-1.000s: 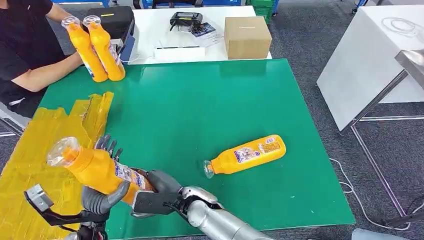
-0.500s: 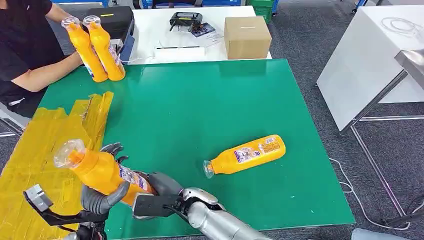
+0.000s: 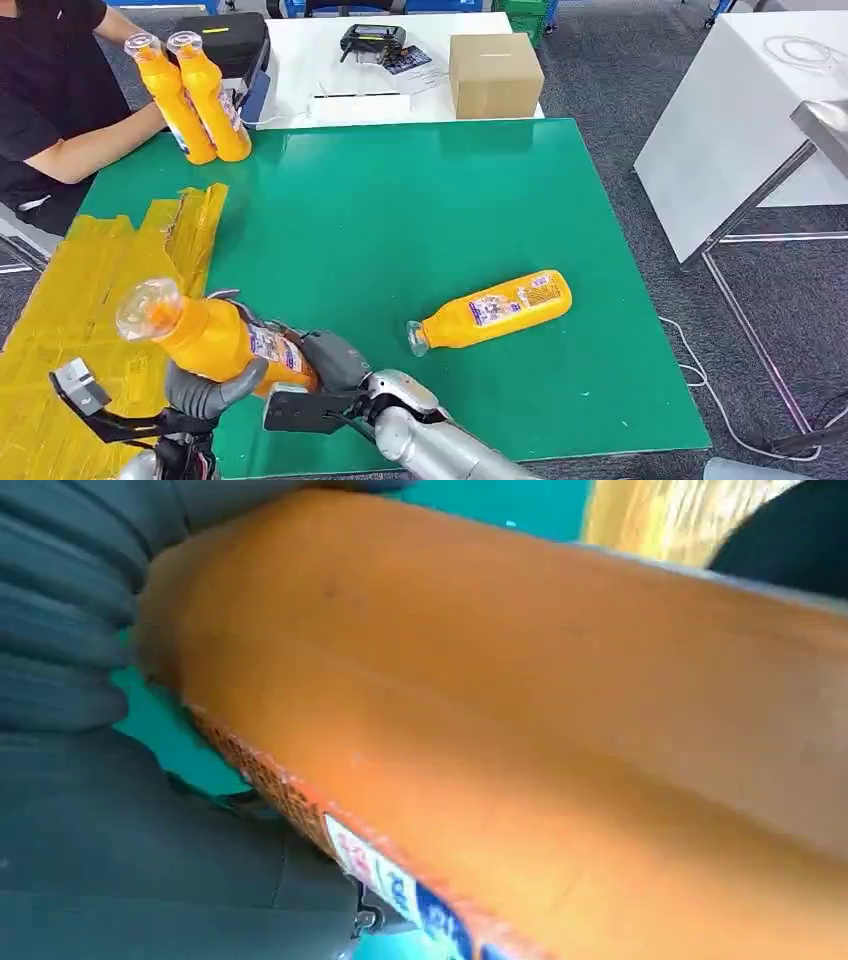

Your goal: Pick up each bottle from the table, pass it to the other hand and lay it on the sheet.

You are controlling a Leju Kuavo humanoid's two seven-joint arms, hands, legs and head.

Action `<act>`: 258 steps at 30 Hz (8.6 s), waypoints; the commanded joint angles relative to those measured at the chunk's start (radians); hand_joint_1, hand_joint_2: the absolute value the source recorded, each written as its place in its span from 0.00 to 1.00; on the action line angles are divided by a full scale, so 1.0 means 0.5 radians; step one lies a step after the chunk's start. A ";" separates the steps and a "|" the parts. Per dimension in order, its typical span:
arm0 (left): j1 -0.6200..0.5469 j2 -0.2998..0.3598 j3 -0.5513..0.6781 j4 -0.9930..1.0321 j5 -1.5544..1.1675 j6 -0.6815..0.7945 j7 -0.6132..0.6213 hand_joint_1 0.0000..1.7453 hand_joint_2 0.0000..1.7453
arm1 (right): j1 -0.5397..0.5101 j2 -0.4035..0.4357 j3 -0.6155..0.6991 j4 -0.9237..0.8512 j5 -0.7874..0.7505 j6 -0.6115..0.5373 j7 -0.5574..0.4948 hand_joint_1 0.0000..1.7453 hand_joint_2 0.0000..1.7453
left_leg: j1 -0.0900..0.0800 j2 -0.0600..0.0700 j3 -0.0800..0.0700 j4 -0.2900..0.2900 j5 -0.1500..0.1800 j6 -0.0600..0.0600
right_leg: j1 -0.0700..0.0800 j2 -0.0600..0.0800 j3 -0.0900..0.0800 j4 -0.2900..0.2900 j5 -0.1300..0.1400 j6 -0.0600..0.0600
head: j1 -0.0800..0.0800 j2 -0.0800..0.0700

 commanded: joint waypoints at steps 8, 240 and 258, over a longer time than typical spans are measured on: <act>-0.172 0.221 0.357 0.005 -1.343 0.693 -0.296 1.00 1.00 | 0.154 -0.457 -0.472 -0.889 0.152 0.116 0.099 0.00 1.00 | 0.002 -0.007 0.000 0.000 0.001 0.001 | 0.002 -0.007 0.005 -0.001 -0.001 -0.002 | 0.001 0.000; -0.079 0.077 -0.239 0.207 -0.216 -0.016 0.025 1.00 1.00 | 0.386 -0.141 -0.332 -0.221 -0.094 0.324 -0.227 1.00 1.00 | 0.003 -0.010 0.011 -0.002 0.000 -0.005 | 0.004 -0.011 0.013 0.001 -0.002 -0.015 | -0.007 0.000; -0.091 0.264 -0.238 0.232 -0.399 -0.023 0.029 1.00 1.00 | 0.386 -0.146 -0.364 -0.246 -0.075 0.323 -0.225 1.00 1.00 | 0.002 -0.008 0.011 -0.003 0.000 -0.005 | 0.003 -0.010 0.012 0.001 -0.002 -0.015 | -0.006 0.000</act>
